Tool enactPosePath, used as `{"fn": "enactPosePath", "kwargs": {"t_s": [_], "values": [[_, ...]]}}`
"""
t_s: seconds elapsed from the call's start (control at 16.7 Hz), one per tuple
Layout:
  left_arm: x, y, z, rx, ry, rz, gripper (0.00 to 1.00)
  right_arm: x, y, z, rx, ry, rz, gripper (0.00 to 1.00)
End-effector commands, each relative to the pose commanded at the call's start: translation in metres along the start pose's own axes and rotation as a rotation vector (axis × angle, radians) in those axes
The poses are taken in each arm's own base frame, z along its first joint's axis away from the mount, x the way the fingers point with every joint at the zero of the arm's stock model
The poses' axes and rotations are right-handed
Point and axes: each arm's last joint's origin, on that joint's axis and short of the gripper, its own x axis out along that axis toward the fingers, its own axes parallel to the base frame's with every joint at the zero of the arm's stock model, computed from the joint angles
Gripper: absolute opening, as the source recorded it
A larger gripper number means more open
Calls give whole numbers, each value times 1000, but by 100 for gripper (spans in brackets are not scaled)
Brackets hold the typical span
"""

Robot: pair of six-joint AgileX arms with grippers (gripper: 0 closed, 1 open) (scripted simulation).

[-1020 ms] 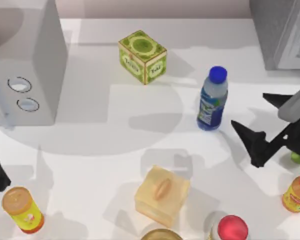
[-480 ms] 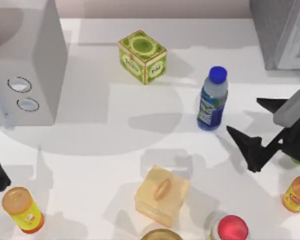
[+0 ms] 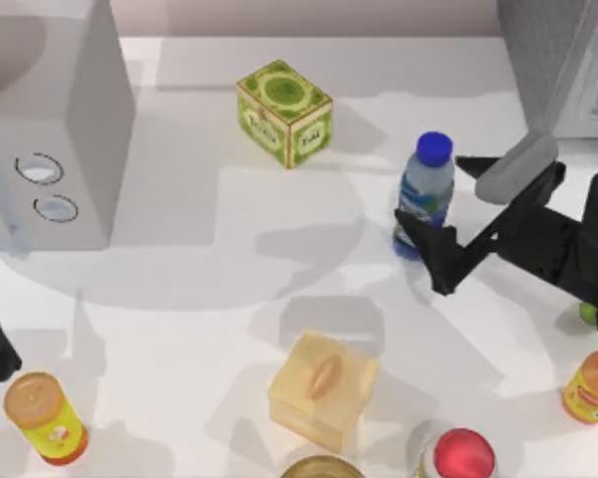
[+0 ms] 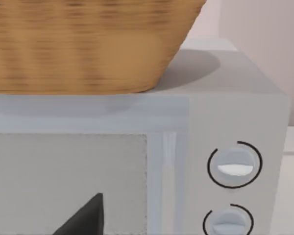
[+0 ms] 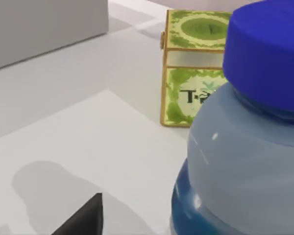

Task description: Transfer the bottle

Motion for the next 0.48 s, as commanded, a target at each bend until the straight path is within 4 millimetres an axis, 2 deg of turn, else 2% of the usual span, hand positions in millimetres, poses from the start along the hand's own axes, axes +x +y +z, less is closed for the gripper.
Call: {"fn": "enactPosePath", "kwargs": {"t_s": [0.24,0.48], "values": [[0,0,0,0,0,0,100,33,-2,-15,4,3,-2,100],[0,0,0,0,0,0,100,37,-2,-17,3,-1,-3,100]]}}
